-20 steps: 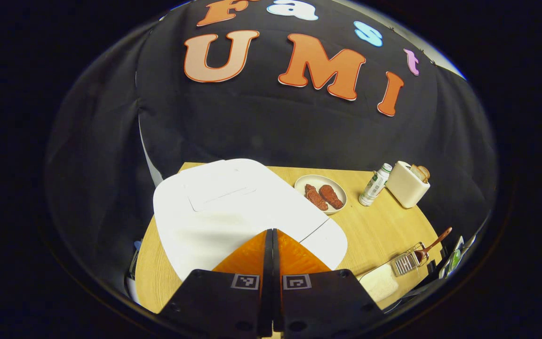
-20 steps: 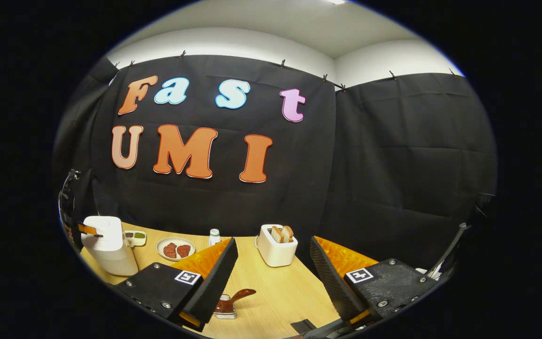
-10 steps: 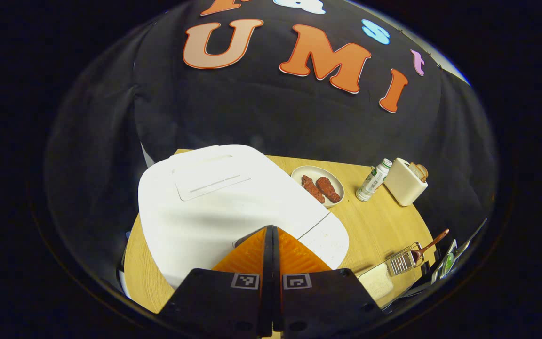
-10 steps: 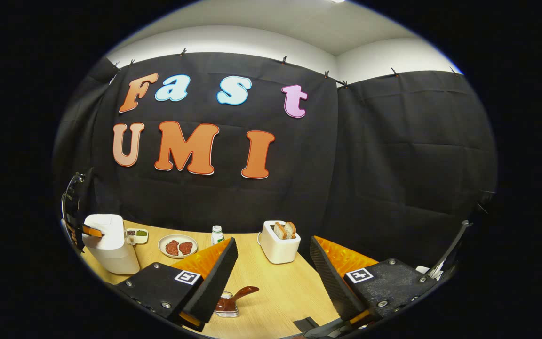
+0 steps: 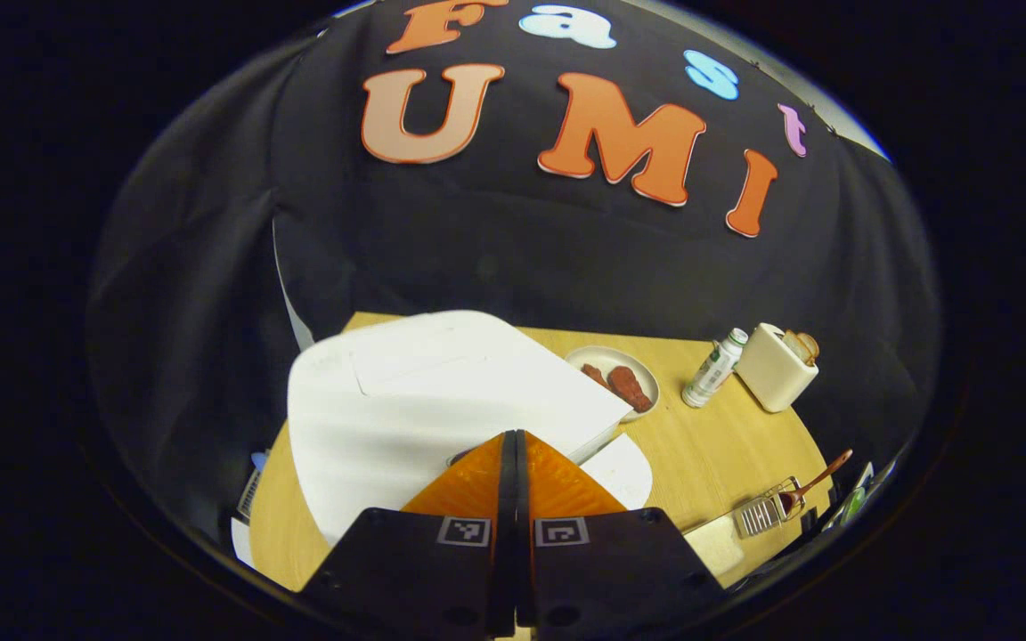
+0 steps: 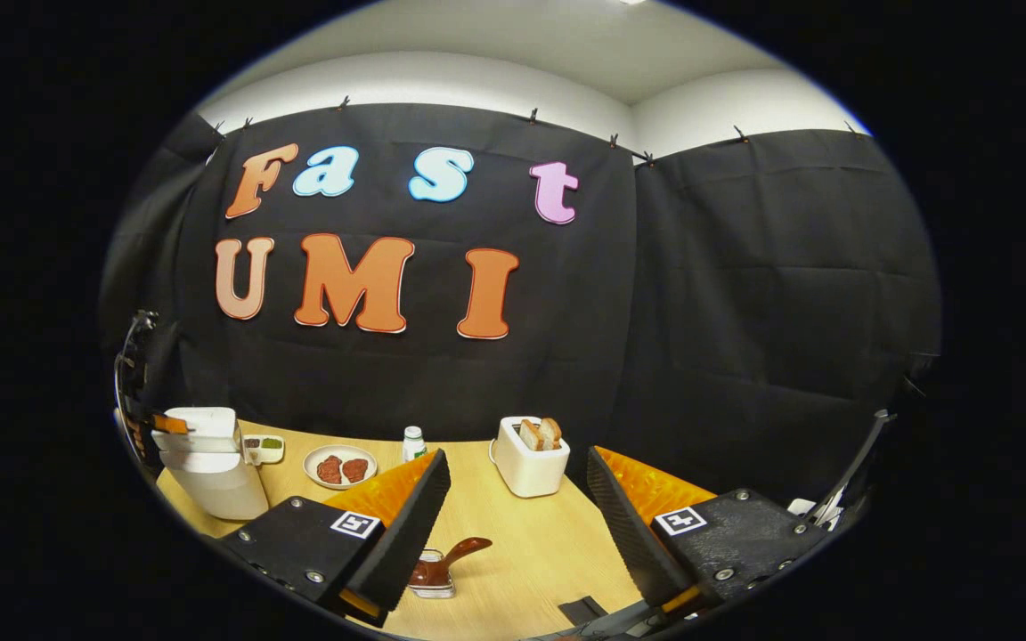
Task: Close the left gripper, press the button to open the rice cooker; take a wooden spoon from the chopstick holder with the right hand, scoop a spoonful of rice and pour it into the rice cooker, then put the wooden spoon back into the chopstick holder.
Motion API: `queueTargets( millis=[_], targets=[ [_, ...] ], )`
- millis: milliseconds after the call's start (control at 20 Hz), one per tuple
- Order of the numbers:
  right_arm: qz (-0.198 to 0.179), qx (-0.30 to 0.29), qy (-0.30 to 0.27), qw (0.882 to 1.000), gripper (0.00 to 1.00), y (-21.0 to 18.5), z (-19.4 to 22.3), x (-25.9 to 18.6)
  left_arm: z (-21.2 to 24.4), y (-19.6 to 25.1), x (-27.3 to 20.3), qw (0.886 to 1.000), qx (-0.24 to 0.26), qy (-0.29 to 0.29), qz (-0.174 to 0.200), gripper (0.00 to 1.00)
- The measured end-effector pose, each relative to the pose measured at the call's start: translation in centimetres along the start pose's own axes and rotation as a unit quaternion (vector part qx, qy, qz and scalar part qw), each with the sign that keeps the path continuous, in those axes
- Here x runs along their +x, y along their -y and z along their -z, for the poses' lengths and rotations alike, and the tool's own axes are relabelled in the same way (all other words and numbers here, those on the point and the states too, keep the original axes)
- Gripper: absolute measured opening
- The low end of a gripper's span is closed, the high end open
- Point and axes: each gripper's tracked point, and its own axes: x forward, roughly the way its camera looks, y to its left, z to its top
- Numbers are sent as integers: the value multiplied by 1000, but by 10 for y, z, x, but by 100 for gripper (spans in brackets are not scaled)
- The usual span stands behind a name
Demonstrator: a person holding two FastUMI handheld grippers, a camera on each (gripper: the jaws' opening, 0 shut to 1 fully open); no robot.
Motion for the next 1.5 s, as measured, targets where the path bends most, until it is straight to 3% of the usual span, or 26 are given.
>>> queueTargets(
  millis=[250,650,800,1000,1100,1500],
  targets=[
    [-6,12,8,1000,96,0,0,-2,-75,-1,-73,995,-11,101,-8,5],
    [-24,11,16,1000,96,-6,13,7,-92,7,-145,986,-15,167,-5,5],
    [-13,21,26,999,96,-6,30,16,-94,-5,-161,983,-24,183,-25,5],
    [-27,60,9,998,93,-8,76,38,-97,-11,-180,977,-36,205,-43,5],
    [-27,70,-17,997,96,-10,105,49,-101,-11,-190,975,-44,213,-45,5],
    [-67,124,-98,985,96,-41,186,74,-107,-22,-227,966,-27,238,-95,5]
  ],
)
